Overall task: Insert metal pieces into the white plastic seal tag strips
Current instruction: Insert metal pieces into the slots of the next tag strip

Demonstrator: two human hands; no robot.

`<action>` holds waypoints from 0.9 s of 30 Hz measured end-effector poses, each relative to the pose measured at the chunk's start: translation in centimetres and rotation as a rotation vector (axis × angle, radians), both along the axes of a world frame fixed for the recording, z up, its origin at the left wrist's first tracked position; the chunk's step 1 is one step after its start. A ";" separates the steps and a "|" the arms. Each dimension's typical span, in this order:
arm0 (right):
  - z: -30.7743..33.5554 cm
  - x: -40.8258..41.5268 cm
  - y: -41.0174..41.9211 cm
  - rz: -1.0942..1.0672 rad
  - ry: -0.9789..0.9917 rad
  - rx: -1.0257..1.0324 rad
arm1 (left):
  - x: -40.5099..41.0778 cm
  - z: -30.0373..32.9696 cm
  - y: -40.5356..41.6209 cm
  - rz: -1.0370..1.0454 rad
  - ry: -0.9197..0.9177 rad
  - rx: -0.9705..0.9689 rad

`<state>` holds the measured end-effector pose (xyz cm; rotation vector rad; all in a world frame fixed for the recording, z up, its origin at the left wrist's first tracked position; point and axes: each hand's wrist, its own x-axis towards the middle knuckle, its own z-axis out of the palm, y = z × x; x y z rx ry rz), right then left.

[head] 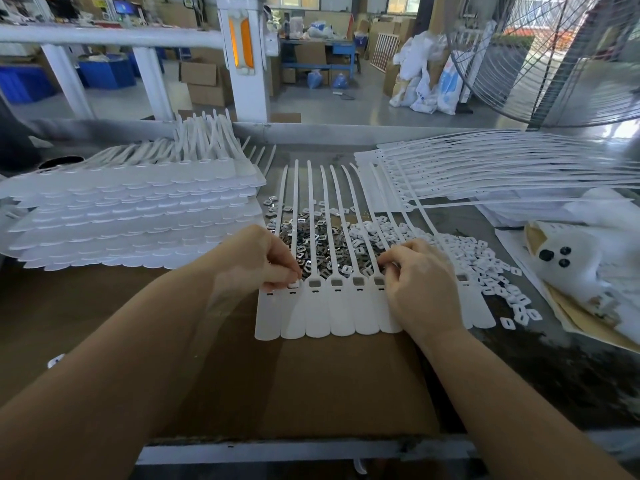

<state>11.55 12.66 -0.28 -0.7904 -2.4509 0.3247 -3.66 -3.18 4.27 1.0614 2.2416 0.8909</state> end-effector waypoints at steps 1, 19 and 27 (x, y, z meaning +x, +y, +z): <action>0.0 0.0 0.0 0.000 0.001 0.000 | 0.0 0.0 0.0 0.003 -0.007 -0.001; 0.0 0.1 0.0 -0.003 -0.004 -0.001 | 0.0 0.4 1.2 0.042 0.028 -0.079; -0.1 0.0 -0.3 -0.059 0.000 -0.002 | 0.0 -0.3 0.8 0.052 0.300 -0.139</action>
